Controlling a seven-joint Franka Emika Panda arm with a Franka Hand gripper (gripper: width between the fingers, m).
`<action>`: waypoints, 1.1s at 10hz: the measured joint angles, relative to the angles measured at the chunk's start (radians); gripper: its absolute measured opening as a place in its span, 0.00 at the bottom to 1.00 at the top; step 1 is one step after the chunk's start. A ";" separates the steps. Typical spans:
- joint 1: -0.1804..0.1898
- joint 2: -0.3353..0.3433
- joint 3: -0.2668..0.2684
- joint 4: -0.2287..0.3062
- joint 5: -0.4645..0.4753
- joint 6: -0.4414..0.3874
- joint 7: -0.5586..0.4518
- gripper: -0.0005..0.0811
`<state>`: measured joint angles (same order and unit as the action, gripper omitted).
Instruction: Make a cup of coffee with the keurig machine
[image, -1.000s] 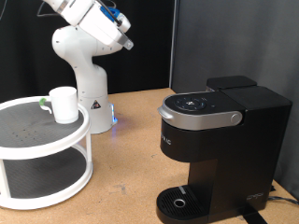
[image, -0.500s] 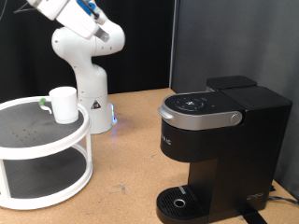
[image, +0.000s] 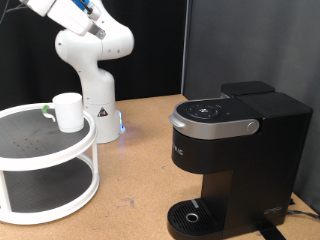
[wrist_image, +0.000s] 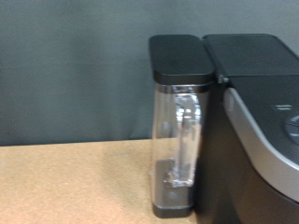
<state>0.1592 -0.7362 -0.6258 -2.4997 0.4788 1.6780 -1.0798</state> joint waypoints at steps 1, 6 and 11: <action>-0.002 -0.003 -0.018 0.003 -0.017 -0.040 -0.018 0.01; -0.081 -0.062 -0.116 0.036 -0.133 -0.136 -0.091 0.01; -0.088 -0.065 -0.211 0.130 -0.206 -0.268 -0.113 0.01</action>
<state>0.0712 -0.8012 -0.8373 -2.3696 0.2725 1.4104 -1.1931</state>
